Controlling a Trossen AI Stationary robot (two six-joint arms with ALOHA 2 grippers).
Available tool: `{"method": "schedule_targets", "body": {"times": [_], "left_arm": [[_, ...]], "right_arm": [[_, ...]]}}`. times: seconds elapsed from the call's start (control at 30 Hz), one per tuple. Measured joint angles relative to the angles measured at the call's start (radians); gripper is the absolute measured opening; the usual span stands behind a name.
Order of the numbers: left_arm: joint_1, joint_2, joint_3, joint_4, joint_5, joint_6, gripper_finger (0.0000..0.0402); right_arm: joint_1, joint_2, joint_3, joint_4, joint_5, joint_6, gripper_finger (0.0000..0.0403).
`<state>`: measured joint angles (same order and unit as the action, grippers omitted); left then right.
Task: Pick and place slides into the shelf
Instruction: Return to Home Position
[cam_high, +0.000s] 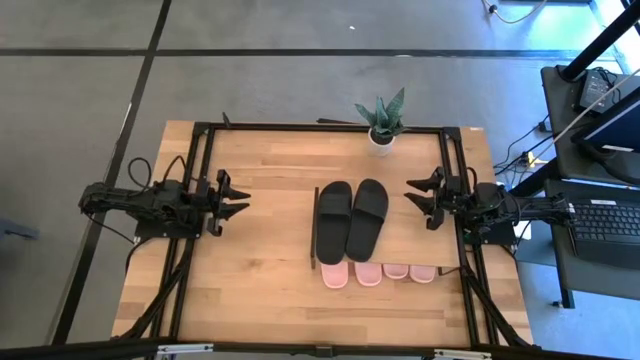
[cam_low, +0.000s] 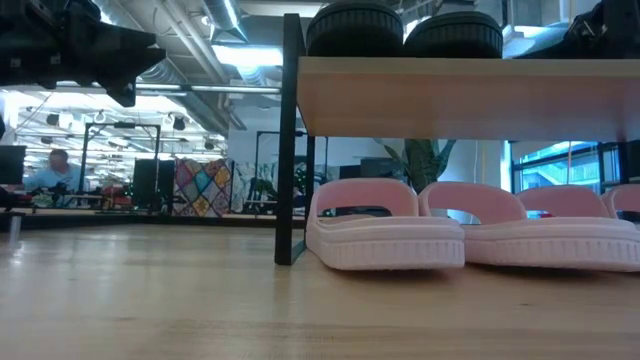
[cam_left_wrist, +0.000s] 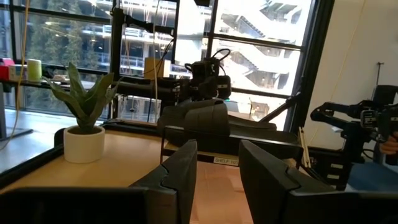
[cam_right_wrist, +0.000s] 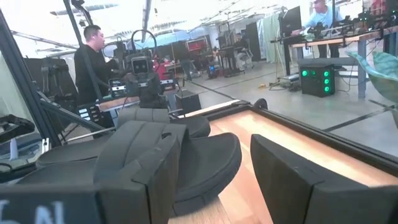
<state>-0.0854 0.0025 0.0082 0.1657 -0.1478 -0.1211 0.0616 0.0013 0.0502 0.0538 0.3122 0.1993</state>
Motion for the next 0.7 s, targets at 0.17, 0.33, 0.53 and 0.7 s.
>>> {"method": "schedule_targets", "body": {"times": [0.17, 0.33, 0.53, 0.7], "left_arm": [[0.000, 0.000, 0.000, 0.000, 0.000, 0.000, 0.0111], [0.000, 0.000, 0.000, 0.005, -0.002, -0.001, 0.0111], [0.000, 0.000, 0.006, 0.008, -0.140, 0.000, 0.0111], [0.019, 0.000, 0.006, 0.025, -0.116, 0.050, 0.0111]], "right_arm": [[0.000, 0.000, -0.002, 0.003, 0.000, -0.024, 0.0200], [0.000, 0.000, 0.000, 0.012, 0.000, -0.009, 0.0200], [-0.035, 0.001, 0.011, 0.004, 0.109, -0.078, 0.0200], [-0.112, 0.001, 0.012, -0.004, 0.135, -0.112, 0.0200]]}}
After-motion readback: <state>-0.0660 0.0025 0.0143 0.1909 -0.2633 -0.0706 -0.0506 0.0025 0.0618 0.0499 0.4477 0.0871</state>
